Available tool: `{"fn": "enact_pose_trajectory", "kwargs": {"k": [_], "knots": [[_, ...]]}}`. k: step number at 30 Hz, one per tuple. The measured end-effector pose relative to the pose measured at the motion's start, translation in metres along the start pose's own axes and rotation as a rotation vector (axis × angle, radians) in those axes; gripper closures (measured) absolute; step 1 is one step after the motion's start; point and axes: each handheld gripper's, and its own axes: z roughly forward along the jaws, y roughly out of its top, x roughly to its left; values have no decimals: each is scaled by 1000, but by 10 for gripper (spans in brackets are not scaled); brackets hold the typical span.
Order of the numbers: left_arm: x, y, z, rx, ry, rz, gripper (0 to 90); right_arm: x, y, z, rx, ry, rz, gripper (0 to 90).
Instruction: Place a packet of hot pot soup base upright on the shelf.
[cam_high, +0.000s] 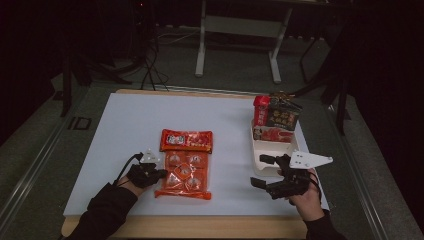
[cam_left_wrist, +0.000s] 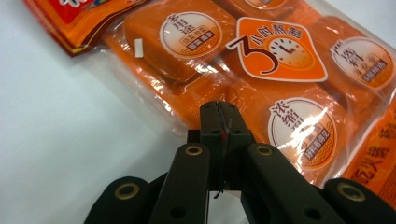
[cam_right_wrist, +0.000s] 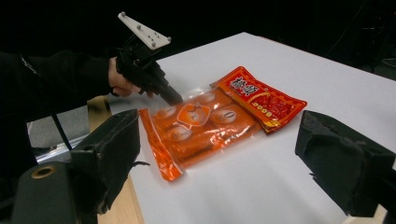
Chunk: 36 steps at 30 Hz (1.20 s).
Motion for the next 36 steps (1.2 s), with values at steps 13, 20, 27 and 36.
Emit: {"fn": "enact_pose_trajectory", "kwargs": {"k": [13, 20, 27, 36], "knots": [[10, 15, 13, -31, 41, -31, 900, -1, -1, -1, 0, -2, 0, 138], [19, 25, 23, -47, 60, -43, 900, -2, -1, -2, -6, -14, -14, 144], [17, 29, 27, -47, 63, -34, 900, -1, -2, 1, -6, -20, -44, 143], [9, 37, 34, -41, 33, -17, 900, 0, -4, 4, 11, -18, -52, 141]]}}
